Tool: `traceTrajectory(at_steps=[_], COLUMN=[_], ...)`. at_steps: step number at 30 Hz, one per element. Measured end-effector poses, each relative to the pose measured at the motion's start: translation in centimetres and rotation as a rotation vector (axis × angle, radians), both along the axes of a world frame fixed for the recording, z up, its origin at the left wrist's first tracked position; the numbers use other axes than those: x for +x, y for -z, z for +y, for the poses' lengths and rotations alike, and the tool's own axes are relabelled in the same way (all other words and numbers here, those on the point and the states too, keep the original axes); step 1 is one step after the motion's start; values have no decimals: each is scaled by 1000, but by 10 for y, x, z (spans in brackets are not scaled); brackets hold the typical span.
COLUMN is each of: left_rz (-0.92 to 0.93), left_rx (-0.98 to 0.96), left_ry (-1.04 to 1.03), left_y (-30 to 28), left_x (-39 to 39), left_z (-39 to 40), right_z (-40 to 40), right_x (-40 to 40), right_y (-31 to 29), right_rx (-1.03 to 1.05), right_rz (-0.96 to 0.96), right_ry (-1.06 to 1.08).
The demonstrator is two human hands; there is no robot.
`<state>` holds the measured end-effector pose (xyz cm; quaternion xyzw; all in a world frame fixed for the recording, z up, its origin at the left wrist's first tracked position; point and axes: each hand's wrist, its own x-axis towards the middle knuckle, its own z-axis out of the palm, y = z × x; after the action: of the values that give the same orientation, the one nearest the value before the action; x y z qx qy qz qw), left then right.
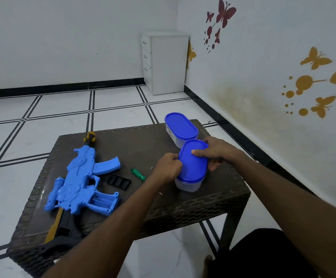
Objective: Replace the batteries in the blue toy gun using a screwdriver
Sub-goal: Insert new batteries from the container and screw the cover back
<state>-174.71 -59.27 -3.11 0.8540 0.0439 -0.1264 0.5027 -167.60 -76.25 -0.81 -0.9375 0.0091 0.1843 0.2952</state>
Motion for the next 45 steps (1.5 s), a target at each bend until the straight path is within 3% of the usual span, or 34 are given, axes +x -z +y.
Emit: traceTrajectory(at_steps=[8, 12, 15, 20, 26, 33, 38, 41, 45], left_rz=[-65, -264, -283, -309, -325, -397, -438, -434, -414], left_rx=[172, 522, 696, 760, 808, 926, 870, 778, 354], left_ry=[41, 125, 190, 160, 113, 174, 222, 305, 153], left_y=[-5, -4, 0, 5, 2, 5, 9, 5, -8], left_x=[28, 15, 2, 0, -3, -9, -8, -5, -3], left_z=[4, -1, -7, -15, -20, -17, -10, -4, 4], right_z=[-6, -6, -11, -15, -4, -9, -13, -15, -15], right_x=[6, 6, 9, 7, -3, 1, -4, -6, -15], right_y=[13, 13, 11, 9, -5, -6, -3, 2, 7], right_rx=[93, 34, -81, -142, -290, -82, -24, 120, 7], right_rz=[-131, -155, -191, -167, -339, -286, -407, -415, -425], right_ry=[191, 191, 179, 172, 82, 188, 233, 341, 265])
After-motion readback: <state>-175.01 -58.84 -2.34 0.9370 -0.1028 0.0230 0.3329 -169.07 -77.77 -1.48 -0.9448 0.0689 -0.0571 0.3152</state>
